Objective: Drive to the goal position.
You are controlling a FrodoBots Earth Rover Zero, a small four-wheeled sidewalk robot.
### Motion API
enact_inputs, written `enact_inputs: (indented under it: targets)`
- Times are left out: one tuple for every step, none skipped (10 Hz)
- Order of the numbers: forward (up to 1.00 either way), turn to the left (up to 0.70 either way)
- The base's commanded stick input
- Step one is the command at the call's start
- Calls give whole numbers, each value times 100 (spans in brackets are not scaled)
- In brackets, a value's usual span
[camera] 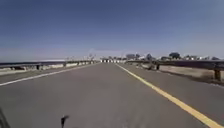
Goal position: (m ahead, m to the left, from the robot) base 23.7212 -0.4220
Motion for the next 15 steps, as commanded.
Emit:
enact_inputs:
  targets:
    - [100, 11]
    - [100, 0]
    - [100, 0]
    - [100, 0]
    - [100, 0]
    - [100, 0]
    - [100, 0]
    - [100, 0]
    - [100, 0]
    - [100, 0]
    - [100, 0]
    - [100, 0]
    - [100, 0]
    - [100, 0]
    - [100, 0]
